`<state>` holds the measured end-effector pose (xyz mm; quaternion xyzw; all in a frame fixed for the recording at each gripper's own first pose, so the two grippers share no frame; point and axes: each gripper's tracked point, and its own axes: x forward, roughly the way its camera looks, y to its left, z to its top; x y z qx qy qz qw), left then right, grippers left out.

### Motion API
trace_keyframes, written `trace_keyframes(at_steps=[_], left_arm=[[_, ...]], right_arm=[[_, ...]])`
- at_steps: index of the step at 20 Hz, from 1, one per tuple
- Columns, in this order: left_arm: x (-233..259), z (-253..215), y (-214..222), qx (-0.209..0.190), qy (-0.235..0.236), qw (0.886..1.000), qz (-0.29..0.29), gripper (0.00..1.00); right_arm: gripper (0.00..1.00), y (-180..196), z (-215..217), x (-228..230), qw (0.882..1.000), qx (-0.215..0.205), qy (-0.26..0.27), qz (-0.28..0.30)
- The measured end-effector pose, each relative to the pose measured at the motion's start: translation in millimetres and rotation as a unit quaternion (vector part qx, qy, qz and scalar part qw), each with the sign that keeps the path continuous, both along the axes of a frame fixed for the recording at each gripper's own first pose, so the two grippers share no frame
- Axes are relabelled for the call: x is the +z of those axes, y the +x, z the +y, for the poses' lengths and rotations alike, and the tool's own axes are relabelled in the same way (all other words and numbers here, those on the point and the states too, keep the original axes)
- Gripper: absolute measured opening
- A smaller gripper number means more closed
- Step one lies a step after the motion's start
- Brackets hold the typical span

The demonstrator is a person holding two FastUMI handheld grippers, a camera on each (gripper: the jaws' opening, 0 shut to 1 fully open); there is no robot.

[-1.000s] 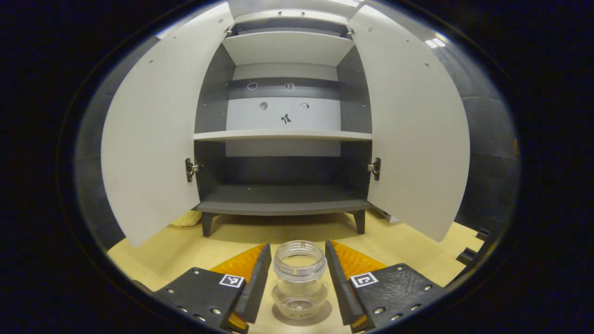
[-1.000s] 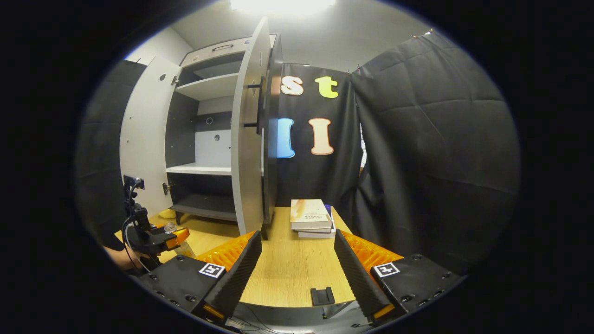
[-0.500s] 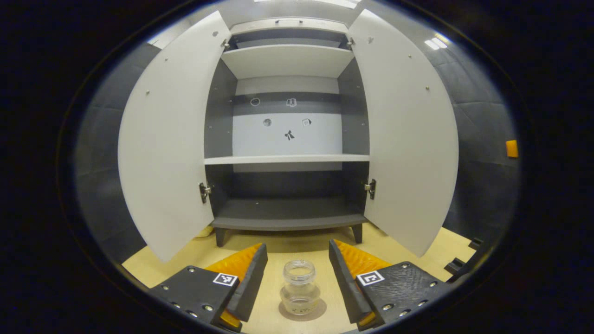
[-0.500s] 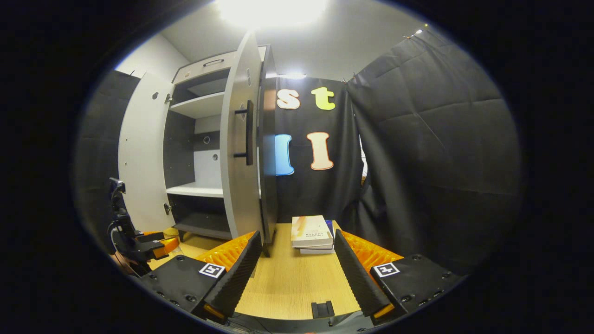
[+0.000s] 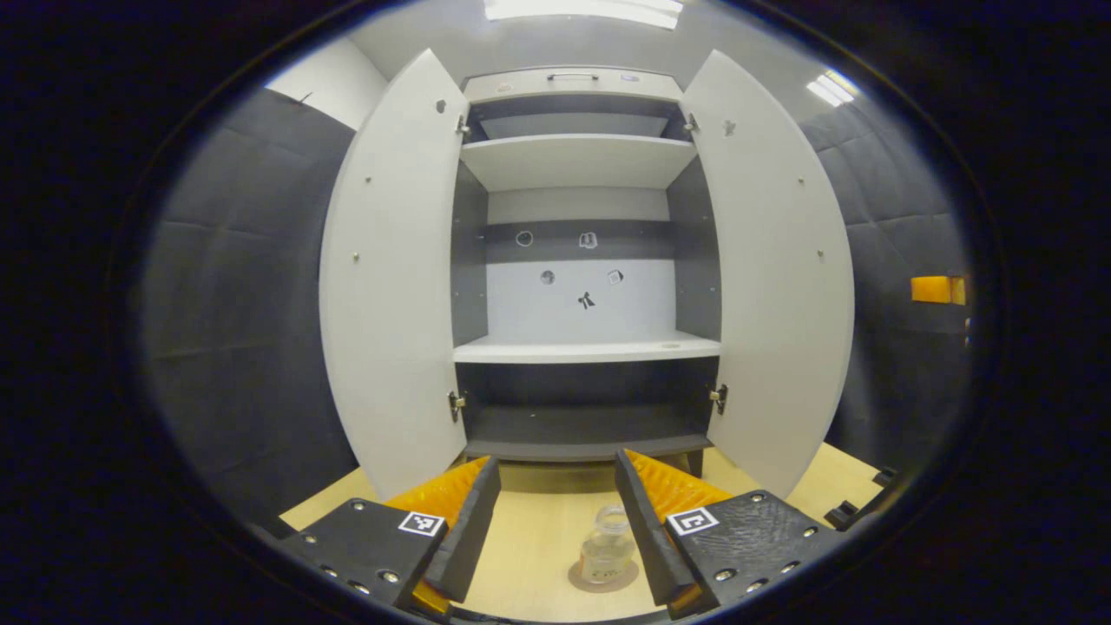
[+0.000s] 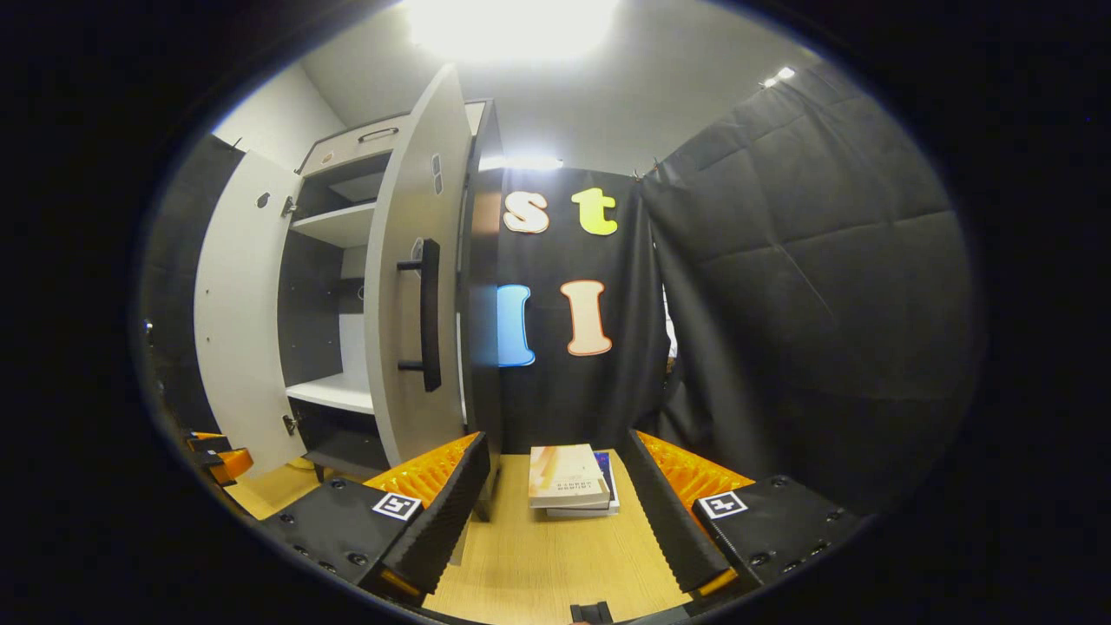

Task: Grasp the bottle in the cabinet with the left hand and place it on the coaster, then close the right door with the right hand and the left door with the left hand.

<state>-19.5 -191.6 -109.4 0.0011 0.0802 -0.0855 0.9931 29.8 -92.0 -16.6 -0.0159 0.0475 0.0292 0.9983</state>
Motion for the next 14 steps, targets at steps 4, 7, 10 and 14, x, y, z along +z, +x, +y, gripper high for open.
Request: trace_keyframes(at_steps=[4,7,10,14], left_arm=[[22,49,-5,0.027,0.013,1.000,-0.009,0.78],[29,89,-5,0.047,0.031,0.998,-0.016,0.77],[31,129,0,0.065,0.033,0.997,-0.017,0.78],[31,176,8,0.088,0.021,0.996,-0.014,0.78]], right_arm=[[1.00,21,9,22,1.000,-0.017,-0.001,-0.015],[1.00,34,14,33,0.999,-0.040,0.006,-0.014],[1.00,45,22,45,0.998,-0.065,0.004,-0.022],[1.00,59,31,57,0.995,-0.097,-0.008,-0.025]])
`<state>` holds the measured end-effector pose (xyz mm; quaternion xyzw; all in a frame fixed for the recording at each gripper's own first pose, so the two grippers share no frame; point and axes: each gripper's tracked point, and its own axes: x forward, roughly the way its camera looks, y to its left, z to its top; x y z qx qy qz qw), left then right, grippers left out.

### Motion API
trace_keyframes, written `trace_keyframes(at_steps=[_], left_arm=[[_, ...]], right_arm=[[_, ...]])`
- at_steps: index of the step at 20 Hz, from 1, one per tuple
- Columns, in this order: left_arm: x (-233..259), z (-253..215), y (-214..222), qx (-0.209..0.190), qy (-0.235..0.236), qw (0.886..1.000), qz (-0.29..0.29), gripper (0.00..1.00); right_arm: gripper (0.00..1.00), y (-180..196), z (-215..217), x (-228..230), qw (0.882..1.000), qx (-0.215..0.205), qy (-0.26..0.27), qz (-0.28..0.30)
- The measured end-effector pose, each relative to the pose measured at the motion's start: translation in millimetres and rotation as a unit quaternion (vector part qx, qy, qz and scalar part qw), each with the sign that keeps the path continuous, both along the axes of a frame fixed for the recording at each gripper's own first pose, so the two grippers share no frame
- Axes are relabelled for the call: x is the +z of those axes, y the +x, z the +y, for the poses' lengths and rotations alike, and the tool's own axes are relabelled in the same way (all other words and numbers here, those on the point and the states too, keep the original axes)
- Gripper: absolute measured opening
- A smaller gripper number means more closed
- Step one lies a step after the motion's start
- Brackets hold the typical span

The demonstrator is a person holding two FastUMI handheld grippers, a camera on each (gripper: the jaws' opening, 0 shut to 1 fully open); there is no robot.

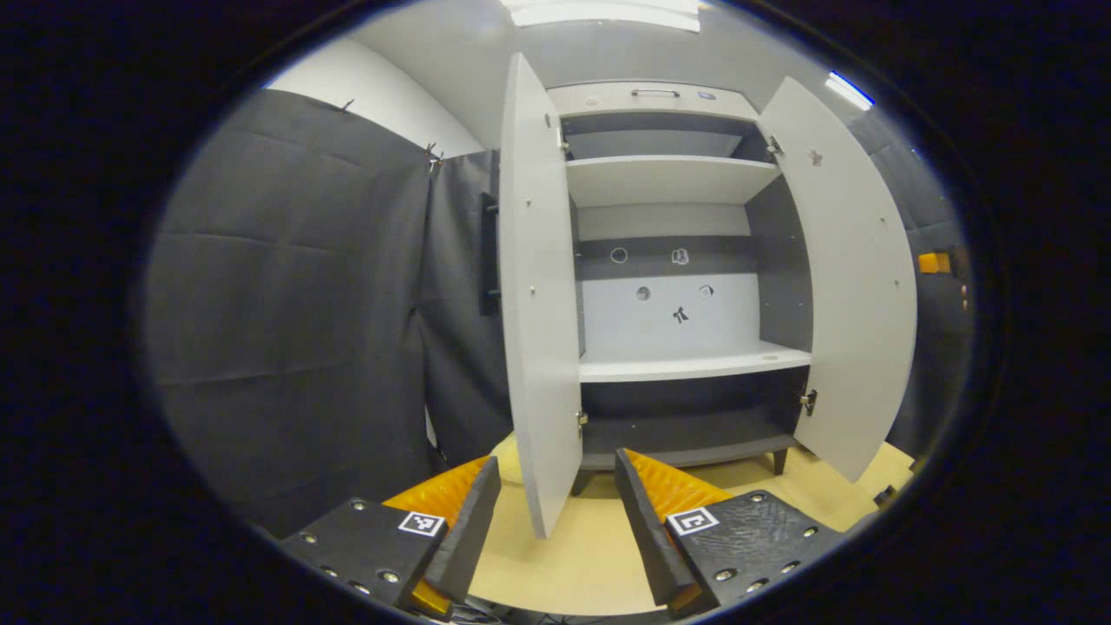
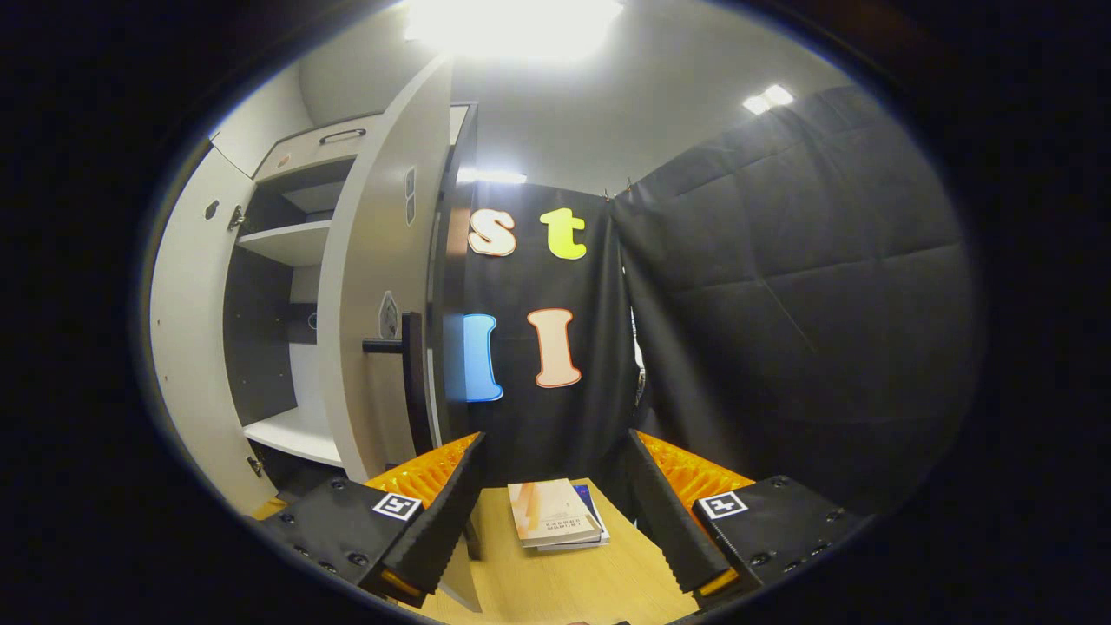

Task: Grasp the bottle in the cabinet with the left hand and place it on the coaster, then close the right door with the right hand and the left door with the left hand.

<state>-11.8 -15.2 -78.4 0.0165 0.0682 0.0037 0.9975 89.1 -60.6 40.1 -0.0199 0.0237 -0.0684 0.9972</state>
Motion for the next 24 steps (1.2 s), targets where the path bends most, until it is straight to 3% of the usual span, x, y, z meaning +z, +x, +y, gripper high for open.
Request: trace_keyframes(at_steps=[10,17,23,24], left_arm=[[-3,94,15,0.036,0.006,0.999,-0.010,0.77],[-15,129,32,0.034,-0.001,0.999,-0.005,0.78],[-24,142,41,0.022,-0.008,1.000,-0.004,0.78],[-24,145,42,0.021,-0.009,1.000,-0.005,0.77]], right_arm=[[0.96,13,21,8,0.998,-0.051,-0.020,0.008],[0.97,4,40,8,0.998,-0.053,-0.021,0.013],[0.96,-3,83,8,0.999,-0.025,-0.025,0.010],[0.92,-4,88,8,0.999,-0.024,-0.027,0.009]])
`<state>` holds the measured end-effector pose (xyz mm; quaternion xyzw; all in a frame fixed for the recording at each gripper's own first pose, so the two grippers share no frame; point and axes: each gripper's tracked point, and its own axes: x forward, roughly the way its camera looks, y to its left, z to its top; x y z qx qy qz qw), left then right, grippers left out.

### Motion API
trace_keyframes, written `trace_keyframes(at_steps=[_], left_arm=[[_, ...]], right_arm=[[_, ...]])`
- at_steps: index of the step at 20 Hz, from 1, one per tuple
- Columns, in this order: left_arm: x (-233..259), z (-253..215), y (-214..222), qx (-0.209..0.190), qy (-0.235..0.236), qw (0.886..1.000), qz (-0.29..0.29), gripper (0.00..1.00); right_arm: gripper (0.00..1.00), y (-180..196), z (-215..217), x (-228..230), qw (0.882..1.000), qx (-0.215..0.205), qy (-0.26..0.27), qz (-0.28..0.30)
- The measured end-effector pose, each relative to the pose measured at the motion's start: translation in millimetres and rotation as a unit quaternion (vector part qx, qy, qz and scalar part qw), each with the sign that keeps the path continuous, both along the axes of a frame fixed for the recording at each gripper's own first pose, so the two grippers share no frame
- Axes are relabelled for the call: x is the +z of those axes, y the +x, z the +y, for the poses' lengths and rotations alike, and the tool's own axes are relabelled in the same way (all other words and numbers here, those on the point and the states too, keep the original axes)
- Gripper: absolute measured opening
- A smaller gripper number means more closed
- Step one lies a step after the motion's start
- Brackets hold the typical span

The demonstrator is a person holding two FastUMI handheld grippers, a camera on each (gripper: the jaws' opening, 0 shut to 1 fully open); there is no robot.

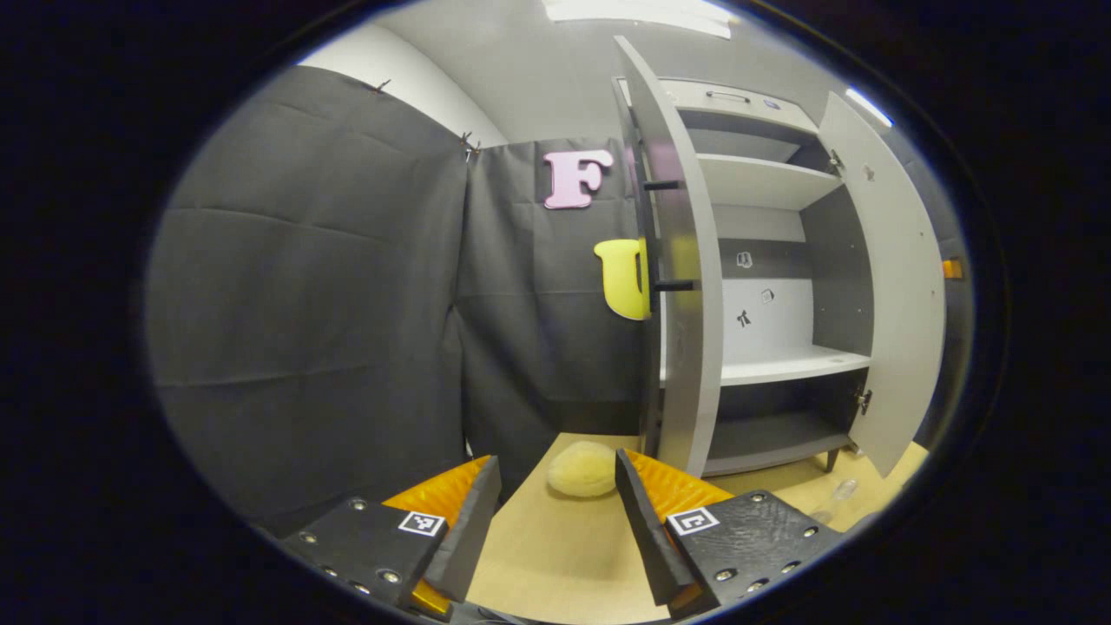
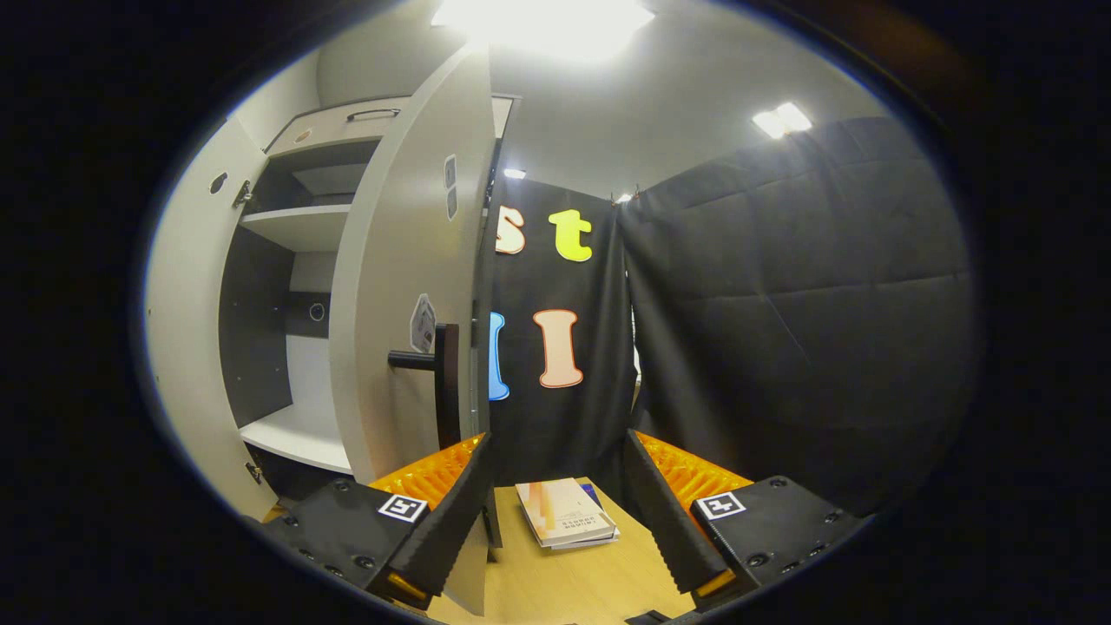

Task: Grasp the bottle in the cabinet with the left hand and place it on the coaster, then close the right door with the right hand and the left door with the left hand.

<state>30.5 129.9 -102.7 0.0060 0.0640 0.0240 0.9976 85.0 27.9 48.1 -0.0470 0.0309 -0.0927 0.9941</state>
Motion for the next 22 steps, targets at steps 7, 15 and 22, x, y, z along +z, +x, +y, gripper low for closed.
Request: trace_keyframes(at_steps=[7,15,22], left_arm=[[-5,27,3,0.006,-0.003,1.000,-0.001,0.78],[-16,45,-1,0.012,-0.002,1.000,0.005,0.78],[-22,72,-4,0.031,-0.006,0.999,0.009,0.78]], right_arm=[[0.96,0,34,-1,1.000,0.015,0.005,-0.003],[0.97,8,79,-6,0.999,0.052,0.014,-0.004],[0.97,22,115,-15,0.996,0.085,0.010,0.003]])
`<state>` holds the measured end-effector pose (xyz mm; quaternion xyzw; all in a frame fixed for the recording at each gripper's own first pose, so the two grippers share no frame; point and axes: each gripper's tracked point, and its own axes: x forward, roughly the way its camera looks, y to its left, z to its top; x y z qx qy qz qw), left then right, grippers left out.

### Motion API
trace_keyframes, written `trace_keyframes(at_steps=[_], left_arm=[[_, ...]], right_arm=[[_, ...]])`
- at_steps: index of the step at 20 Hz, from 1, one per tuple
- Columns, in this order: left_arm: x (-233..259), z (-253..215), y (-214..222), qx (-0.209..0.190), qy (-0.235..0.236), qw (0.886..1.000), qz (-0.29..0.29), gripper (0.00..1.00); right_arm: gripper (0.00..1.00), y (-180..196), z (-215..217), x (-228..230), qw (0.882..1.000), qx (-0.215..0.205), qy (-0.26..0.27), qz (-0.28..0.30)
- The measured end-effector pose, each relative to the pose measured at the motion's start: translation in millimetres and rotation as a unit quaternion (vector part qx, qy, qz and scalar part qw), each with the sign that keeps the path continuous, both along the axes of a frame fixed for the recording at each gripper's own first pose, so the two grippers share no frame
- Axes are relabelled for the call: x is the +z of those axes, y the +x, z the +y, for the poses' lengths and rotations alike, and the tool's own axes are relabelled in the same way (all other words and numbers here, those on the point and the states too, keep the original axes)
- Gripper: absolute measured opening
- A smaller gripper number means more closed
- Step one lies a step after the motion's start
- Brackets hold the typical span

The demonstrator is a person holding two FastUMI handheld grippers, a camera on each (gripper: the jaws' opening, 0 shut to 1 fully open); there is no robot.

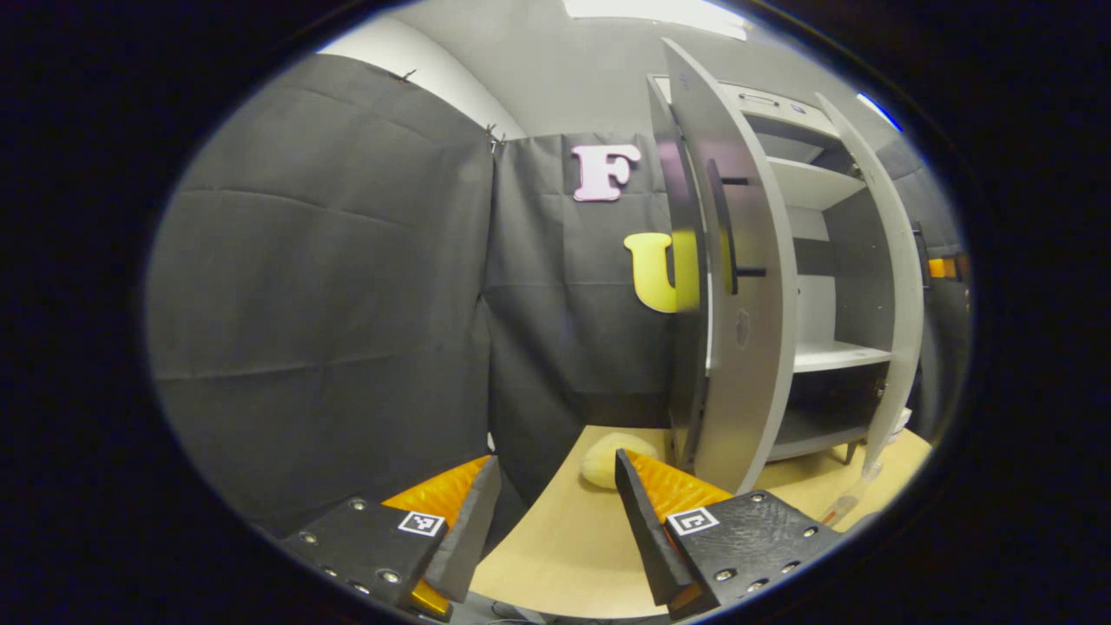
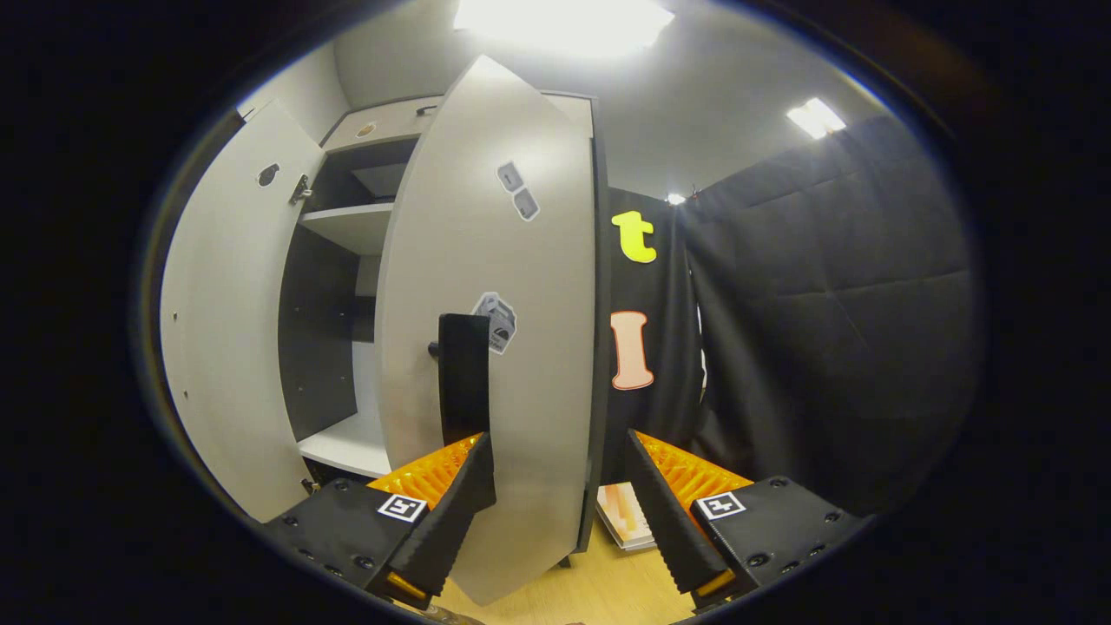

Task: Grasp the bottle in the cabinet with the left hand and place it on the coaster, then close the right door with the right hand and the left door with the left hand.

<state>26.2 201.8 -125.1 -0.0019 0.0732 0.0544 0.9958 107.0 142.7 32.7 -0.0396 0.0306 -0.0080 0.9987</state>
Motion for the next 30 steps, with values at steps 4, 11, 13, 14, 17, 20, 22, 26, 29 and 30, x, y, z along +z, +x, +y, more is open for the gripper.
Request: trace_keyframes(at_steps=[4,11,13,14,17,20,22,26,29,30], left_arm=[[-5,12,-5,0.010,0.001,1.000,0.002,0.78],[-6,17,-12,0.019,0.005,1.000,0.002,0.78],[-6,18,-12,0.021,0.004,1.000,0.003,0.78],[-7,17,-13,0.021,0.004,1.000,0.003,0.78],[-4,18,-13,0.020,0.001,1.000,0.001,0.78],[-2,18,-12,0.017,-0.008,1.000,0.005,0.78],[2,19,-12,0.012,-0.012,1.000,0.007,0.78],[25,17,-1,-0.001,-0.014,1.000,-0.006,0.77],[55,1,37,-0.013,-0.014,1.000,-0.014,0.77],[70,-5,51,-0.017,-0.015,1.000,-0.018,0.78]], right_arm=[[0.97,10,13,-7,1.000,0.010,0.003,0.006],[0.96,17,24,-14,1.000,0.022,0.008,0.011],[0.92,19,28,-18,0.999,0.028,0.011,0.016],[0.92,20,31,-19,0.999,0.029,0.011,0.017],[0.96,18,33,-21,0.999,0.034,0.007,0.019],[0.96,12,31,-25,0.999,0.040,0.006,0.021],[0.93,4,31,-27,0.999,0.049,0.010,0.021],[0.97,-12,29,-38,0.998,0.063,0.008,0.022],[0.97,-26,22,-47,0.997,0.070,0.004,0.025],[0.93,-31,20,-50,0.997,0.074,0.003,0.027]])
